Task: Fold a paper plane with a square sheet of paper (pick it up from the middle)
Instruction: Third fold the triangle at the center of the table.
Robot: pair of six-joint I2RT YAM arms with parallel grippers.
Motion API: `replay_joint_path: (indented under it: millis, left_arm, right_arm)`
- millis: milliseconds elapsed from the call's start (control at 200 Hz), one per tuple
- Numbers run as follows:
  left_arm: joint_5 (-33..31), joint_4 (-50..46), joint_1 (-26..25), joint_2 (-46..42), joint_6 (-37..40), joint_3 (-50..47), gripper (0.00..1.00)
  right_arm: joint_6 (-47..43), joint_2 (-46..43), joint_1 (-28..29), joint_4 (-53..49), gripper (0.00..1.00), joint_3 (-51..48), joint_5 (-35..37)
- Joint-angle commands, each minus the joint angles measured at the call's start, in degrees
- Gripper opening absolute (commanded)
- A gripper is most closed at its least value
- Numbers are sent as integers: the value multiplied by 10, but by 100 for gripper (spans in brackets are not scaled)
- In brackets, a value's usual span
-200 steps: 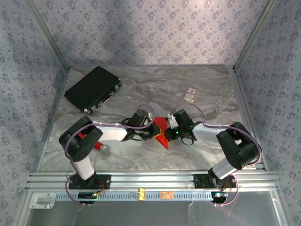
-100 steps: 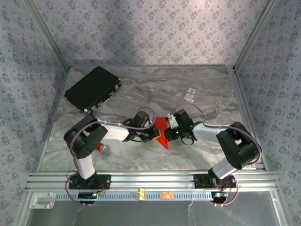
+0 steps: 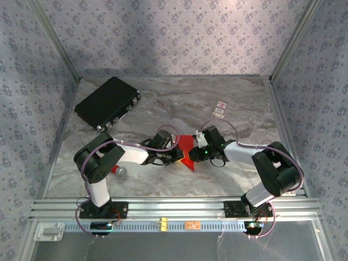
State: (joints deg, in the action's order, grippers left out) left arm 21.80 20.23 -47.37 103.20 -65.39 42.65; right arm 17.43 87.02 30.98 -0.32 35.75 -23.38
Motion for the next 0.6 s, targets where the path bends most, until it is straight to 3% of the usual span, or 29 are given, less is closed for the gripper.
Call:
replay_joint_path:
  millis: [0, 145, 245, 380, 595]
  left_arm:
    - [-24, -36, -2, 14, 15, -14, 8]
    - [-22, -38, -2, 18, 16, -9, 7]
    - [-22, -37, -2, 20, 15, -7, 7]
    - [-21, -38, -2, 22, 16, -5, 8]
    - [-21, -37, -2, 24, 14, -5, 7]
  right_arm:
    - [27, -43, -23, -51, 37, 18, -1]
    - [66, -86, -42, -55, 40, 5, -72]
    - [79, -90, -24, -62, 30, 4, -119]
    - [98, -82, 16, -72, 11, 2, -106]
    - [103, -50, 63, -101, 4, 20, -61]
